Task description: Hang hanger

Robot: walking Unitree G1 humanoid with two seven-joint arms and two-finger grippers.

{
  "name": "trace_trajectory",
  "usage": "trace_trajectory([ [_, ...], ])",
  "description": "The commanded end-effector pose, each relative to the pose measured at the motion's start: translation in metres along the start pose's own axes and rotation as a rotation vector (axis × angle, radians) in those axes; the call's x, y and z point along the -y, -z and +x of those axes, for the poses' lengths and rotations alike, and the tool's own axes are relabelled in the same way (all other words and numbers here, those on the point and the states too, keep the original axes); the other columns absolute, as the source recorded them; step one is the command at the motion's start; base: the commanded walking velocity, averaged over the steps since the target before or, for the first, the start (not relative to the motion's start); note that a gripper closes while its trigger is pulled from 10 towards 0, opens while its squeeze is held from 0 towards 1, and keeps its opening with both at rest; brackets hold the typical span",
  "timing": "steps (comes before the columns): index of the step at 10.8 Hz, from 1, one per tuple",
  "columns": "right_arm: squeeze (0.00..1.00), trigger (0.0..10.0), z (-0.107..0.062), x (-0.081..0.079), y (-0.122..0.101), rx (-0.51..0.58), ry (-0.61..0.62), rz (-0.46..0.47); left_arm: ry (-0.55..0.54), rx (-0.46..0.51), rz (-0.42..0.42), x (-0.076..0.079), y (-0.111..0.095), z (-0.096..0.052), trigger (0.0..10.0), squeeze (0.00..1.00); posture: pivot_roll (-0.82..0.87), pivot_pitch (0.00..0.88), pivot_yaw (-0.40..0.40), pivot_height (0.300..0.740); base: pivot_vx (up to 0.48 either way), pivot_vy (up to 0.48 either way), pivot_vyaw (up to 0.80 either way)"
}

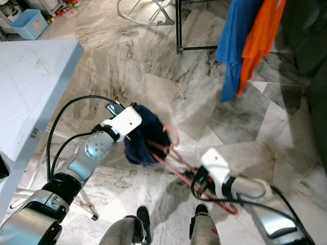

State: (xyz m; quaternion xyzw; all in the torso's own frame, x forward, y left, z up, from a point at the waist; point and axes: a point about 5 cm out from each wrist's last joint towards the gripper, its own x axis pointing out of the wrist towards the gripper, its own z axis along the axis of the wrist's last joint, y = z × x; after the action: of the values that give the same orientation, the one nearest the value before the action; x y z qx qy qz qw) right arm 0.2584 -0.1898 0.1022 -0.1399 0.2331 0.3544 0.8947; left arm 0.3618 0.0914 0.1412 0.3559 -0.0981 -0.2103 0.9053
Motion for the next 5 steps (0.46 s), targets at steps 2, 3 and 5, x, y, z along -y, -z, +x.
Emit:
trace_trajectory([
  [2, 0.0, 10.0, 0.001, 0.007, 0.01, -0.027, 0.064, 0.039, -0.096, 0.026, -0.018, -0.015, -0.001, -0.001, 10.0, 0.0, -0.18, 0.297, 0.19, 0.74, 0.0, 0.0, 0.0],
  [3, 0.0, 10.0, 0.002, 0.006, 0.013, -0.031, 0.062, 0.056, -0.108, 0.022, -0.01, -0.018, 0.0, -0.001, 10.0, 0.0, -0.18, 0.298, 0.19, 0.74, 0.0, 0.0, 0.0],
  [5, 0.0, 10.0, 0.004, 0.014, 0.026, -0.06, 0.132, 0.104, -0.146, 0.026, -0.039, -0.028, 0.001, -0.001, 10.0, 0.0, -0.17, 0.298, 0.191, 0.74, 0.0, 0.0, 0.0],
])
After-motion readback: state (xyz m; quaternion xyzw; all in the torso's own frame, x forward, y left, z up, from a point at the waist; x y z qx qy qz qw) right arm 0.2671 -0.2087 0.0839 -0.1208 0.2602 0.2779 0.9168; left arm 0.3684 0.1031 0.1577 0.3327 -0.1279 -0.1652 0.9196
